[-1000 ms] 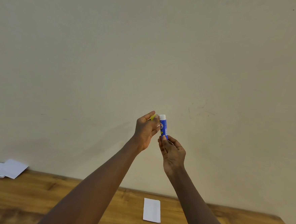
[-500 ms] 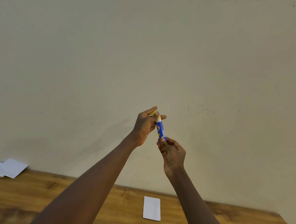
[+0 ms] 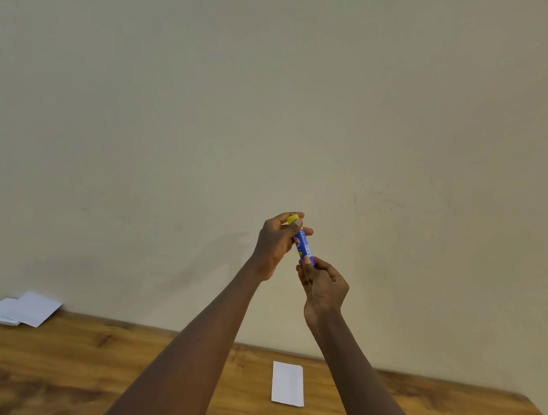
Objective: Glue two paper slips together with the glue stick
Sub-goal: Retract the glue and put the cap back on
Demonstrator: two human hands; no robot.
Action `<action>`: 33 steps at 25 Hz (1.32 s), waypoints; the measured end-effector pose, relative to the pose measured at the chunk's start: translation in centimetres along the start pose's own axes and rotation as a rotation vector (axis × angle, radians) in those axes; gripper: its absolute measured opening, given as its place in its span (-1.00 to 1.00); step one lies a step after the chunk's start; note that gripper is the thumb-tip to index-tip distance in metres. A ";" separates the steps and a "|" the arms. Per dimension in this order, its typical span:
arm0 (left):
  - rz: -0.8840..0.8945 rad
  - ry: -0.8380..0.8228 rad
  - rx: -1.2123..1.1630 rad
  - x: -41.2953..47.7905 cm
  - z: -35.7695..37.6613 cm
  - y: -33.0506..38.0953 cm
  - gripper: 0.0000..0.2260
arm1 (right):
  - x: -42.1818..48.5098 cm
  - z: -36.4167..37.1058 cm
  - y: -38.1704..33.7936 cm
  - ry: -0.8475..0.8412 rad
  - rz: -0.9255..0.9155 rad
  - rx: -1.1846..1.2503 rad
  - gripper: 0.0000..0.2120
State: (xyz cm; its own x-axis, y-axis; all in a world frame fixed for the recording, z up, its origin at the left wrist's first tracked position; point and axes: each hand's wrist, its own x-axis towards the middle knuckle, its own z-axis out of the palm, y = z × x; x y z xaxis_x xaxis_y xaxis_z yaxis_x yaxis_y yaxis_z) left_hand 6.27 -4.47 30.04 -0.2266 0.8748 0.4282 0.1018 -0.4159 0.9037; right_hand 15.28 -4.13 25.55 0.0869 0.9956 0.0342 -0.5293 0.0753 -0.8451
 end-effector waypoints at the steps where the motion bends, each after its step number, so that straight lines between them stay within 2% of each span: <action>1: 0.004 0.001 0.020 0.0 0.1 -0.2 -0.74 | 0.0 -0.1 0.2 0.009 0.015 0.008 -0.87; 5: -0.003 -0.007 0.081 0.3 0.2 -0.8 -0.74 | -0.2 -0.2 0.6 0.041 0.042 0.023 -0.81; 12: -0.039 -0.022 0.105 0.0 0.0 -0.6 -0.74 | -0.1 0.0 0.9 0.063 0.072 0.043 -0.82; 16: -0.047 -0.043 0.122 0.0 -0.2 -0.3 -0.83 | -0.1 0.2 1.1 0.067 0.079 0.037 -0.86; 20: -0.055 -0.071 0.144 0.1 0.0 -0.3 -0.85 | -0.1 0.2 1.3 0.075 0.110 0.102 -0.78; 22: -0.067 -0.082 0.138 0.2 -0.1 -0.5 -0.85 | 0.2 -0.1 1.4 0.067 0.088 0.059 -0.80; 26: -0.092 -0.075 0.104 0.2 -0.2 -1.6 -0.80 | 1.0 -1.4 1.6 -0.052 0.022 -0.048 -0.85; 29: -0.129 -0.056 0.101 -0.1 0.1 -2.8 -0.71 | 1.4 -2.6 2.0 -0.249 -0.038 -0.265 -0.94; 31: -0.150 -0.045 0.094 -0.6 0.5 -3.6 -0.65 | 1.7 -3.1 2.5 -0.365 -0.069 -0.426 -0.81; 33: -0.178 -0.021 0.075 -1.2 0.6 -4.5 -0.61 | 1.8 -3.4 3.1 -0.406 -0.062 -0.531 -0.76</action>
State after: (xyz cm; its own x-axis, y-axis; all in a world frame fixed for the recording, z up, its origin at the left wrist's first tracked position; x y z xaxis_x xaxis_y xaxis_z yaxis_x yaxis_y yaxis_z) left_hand 6.69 -3.44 25.45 -0.2273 0.9381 0.2613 0.1338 -0.2357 0.9626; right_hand 16.65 -2.26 21.19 -0.2759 0.9398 0.2017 -0.0377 0.1991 -0.9793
